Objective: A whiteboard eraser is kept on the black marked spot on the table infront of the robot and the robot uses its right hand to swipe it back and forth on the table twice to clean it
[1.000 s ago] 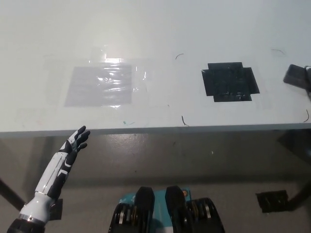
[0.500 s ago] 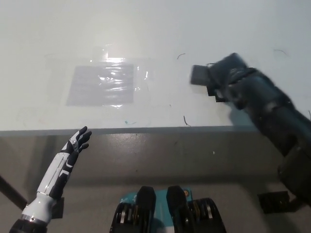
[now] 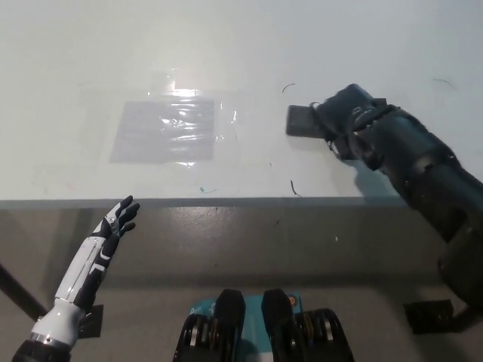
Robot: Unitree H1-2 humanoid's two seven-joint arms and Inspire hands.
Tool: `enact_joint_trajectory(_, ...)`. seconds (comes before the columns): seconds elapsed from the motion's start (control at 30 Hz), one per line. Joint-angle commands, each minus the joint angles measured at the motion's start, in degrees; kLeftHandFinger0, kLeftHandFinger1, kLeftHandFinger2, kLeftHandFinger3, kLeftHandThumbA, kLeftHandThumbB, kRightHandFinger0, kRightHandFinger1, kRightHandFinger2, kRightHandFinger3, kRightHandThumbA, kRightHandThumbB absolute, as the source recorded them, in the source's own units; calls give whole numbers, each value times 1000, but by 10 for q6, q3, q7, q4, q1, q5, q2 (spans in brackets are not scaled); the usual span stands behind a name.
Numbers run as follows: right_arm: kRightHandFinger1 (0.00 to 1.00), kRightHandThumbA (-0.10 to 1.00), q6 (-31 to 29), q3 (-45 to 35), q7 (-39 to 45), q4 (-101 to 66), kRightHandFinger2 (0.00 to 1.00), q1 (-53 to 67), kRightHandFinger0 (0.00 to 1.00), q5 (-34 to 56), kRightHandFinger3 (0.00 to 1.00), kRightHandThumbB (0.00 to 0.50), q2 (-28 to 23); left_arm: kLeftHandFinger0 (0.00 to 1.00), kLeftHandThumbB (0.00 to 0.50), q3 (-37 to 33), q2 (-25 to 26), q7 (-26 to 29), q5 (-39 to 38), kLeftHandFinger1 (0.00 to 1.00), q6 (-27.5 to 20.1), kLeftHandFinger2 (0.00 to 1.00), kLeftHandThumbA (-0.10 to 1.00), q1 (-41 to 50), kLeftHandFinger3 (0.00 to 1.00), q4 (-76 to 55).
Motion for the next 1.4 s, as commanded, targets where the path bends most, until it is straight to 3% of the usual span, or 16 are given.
enact_joint_trajectory(0.0, 456, -62, -13, 4, 1, 13, 705, 14, 228, -15, 753, 255, -51, 1000, 410, 7, 7, 13, -11, 1000, -14, 1000, 1000, -6, 1000, -15)
enact_joint_trajectory(0.13, 538, -88, -15, -2, 7, 10, 743, 21, 349, -9, 708, 244, -74, 1000, 409, 9, 8, 14, -11, 1000, -6, 1000, 1000, -4, 1000, -19)
enact_joint_trajectory(0.23, 349, -100, -20, -8, 12, 9, 581, 24, 177, -3, 746, 237, -84, 1000, 403, 11, 10, 13, -12, 1000, -9, 1000, 1000, -5, 1000, -15)
enact_joint_trajectory(0.43, 384, -67, -34, -19, 23, -11, 556, 24, 213, 4, 672, 206, -87, 1000, 376, 8, 10, 16, -1, 1000, -26, 1000, 1000, 0, 1000, -9)
enact_joint_trajectory(0.47, 266, -59, -43, -24, 18, -15, 433, 24, 96, 9, 521, 204, -85, 1000, 377, 8, 10, 16, -2, 1000, -26, 1000, 1000, -1, 1000, -7)
enact_joint_trajectory(0.5, 366, -42, -51, -33, 17, -21, 516, 23, 197, 18, 585, 212, -85, 1000, 384, 8, 10, 13, -7, 1000, -23, 1000, 1000, 0, 1000, -9)
enact_joint_trajectory(0.57, 628, 182, -62, -53, 14, -37, 773, 27, 497, 36, 927, 237, -83, 1000, 390, 7, 8, 11, -10, 1000, -16, 1000, 1000, 7, 1000, -15)
enact_joint_trajectory(0.6, 782, 414, -70, -81, 23, -45, 906, 23, 657, 63, 1000, 329, -78, 1000, 397, 8, 6, 12, -13, 1000, -8, 1000, 1000, 7, 1000, -18)
enact_joint_trajectory(0.63, 852, 554, -72, -92, 30, -50, 950, 24, 762, 68, 1000, 346, -78, 1000, 398, 8, 6, 11, -14, 1000, -6, 1000, 1000, 8, 1000, -20)
enact_joint_trajectory(0.67, 1000, 755, -84, -137, 83, -75, 1000, 21, 1000, 118, 1000, 479, -76, 1000, 403, 8, 6, 10, -15, 1000, -5, 1000, 1000, 8, 1000, -20)
enact_joint_trajectory(0.77, 1000, 787, -59, -232, 163, -190, 1000, 36, 1000, 216, 1000, 500, -88, 1000, 414, 7, 6, 9, -15, 1000, -2, 1000, 1000, 5, 1000, -21)
enact_joint_trajectory(0.9, 1000, 979, -9, -340, 254, -369, 1000, 62, 1000, 363, 1000, 500, -110, 1000, 413, 8, 9, 11, -12, 1000, -6, 1000, 1000, 2, 1000, -19)
enact_joint_trajectory(0.97, 1000, 954, 64, -414, 301, -494, 1000, 68, 1000, 482, 1000, 468, -126, 1000, 395, 8, 12, 12, -8, 1000, -16, 1000, 1000, 2, 1000, -15)
enact_joint_trajectory(1.07, 1000, 927, 146, -495, 321, -598, 1000, 66, 1000, 592, 1000, 500, -139, 1000, 408, 8, 13, 14, -3, 1000, -22, 1000, 1000, 0, 1000, -7)
enact_joint_trajectory(1.27, 1000, 956, 236, -590, 315, -711, 1000, 68, 1000, 676, 1000, 500, -184, 1000, 417, 10, 14, 17, 3, 1000, -27, 1000, 1000, 3, 1000, -4)
enact_joint_trajectory(1.37, 1000, 865, 266, -638, 301, -794, 1000, 72, 1000, 713, 1000, 500, -226, 1000, 424, 10, 13, 15, -3, 1000, -26, 1000, 1000, 5, 1000, -2)
